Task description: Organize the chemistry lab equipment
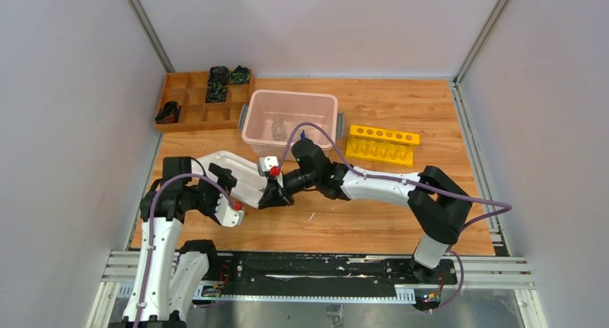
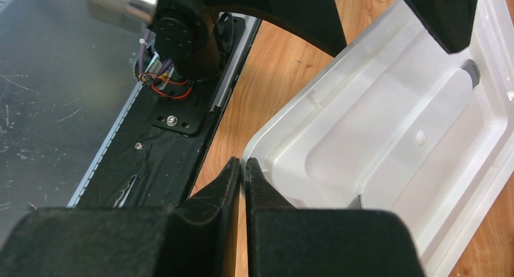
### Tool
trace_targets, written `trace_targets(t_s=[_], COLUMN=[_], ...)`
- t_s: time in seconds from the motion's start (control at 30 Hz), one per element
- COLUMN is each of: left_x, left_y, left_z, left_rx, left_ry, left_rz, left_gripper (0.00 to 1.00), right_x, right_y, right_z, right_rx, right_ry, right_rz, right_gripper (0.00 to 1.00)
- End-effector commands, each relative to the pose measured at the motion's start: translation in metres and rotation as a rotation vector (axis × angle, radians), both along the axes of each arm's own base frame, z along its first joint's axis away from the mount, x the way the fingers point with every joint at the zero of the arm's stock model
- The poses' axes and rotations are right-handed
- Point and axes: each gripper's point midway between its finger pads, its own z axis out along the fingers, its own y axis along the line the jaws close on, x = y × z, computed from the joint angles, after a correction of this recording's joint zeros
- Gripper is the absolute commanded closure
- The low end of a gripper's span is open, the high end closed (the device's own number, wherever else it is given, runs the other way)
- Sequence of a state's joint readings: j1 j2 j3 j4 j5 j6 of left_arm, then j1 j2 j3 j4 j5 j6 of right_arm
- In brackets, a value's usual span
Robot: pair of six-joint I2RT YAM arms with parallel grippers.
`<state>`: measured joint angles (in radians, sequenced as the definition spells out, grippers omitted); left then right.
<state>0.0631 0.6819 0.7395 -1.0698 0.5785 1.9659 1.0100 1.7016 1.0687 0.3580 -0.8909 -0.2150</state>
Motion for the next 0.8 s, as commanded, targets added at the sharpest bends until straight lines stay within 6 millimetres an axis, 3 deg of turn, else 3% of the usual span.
trace_targets(t_s=[0.0,0.07,0.17,0.27,0.33,0.37,0.43,0.53,0.57,0.77], left_x=[0.01,0.011,0.014,0.016,0.018,0.019,0.019,0.018,0.017,0.018], left_y=[0.003,0.004,0.003,-0.001,-0.003,-0.003,-0.004,-0.004,-0.004,-0.014], left_z=[-0.009,-0.017,-0.017,-0.015,-0.011,-0.009,-0.006,-0.001,0.001,0.029], left_rx=[0.094,0.117,0.116,0.115,0.109,0.102,0.091,0.086,0.083,-0.011], left_ry=[-0.014,0.015,0.045,0.062,0.059,0.058,0.058,0.037,0.031,0.003], left_rz=[-0.081,-0.089,-0.08,-0.084,-0.08,-0.073,-0.065,-0.061,-0.057,-0.01], left_gripper=[0.14,0.2,0.39,0.64,0.95,1.0,1.0,1.0,1.0,1.0], right_x=[-0.002,-0.001,0.0,0.005,0.01,0.013,0.021,0.037,0.041,0.055], right_y=[-0.001,-0.002,-0.003,-0.003,-0.003,-0.003,-0.004,-0.008,-0.011,-0.032], right_z=[0.033,0.034,0.034,0.031,0.029,0.029,0.028,0.03,0.032,0.038], right_rx=[0.07,0.073,0.068,0.058,0.049,0.048,0.043,0.036,0.039,0.066], right_ry=[-0.013,-0.013,-0.018,-0.036,-0.051,-0.06,-0.081,-0.143,-0.174,-0.281], right_rz=[0.04,0.038,0.03,0.007,-0.024,-0.042,-0.083,-0.18,-0.208,-0.335], right_gripper=[1.0,1.0,0.99,0.83,0.72,0.66,0.55,0.2,0.15,0.11])
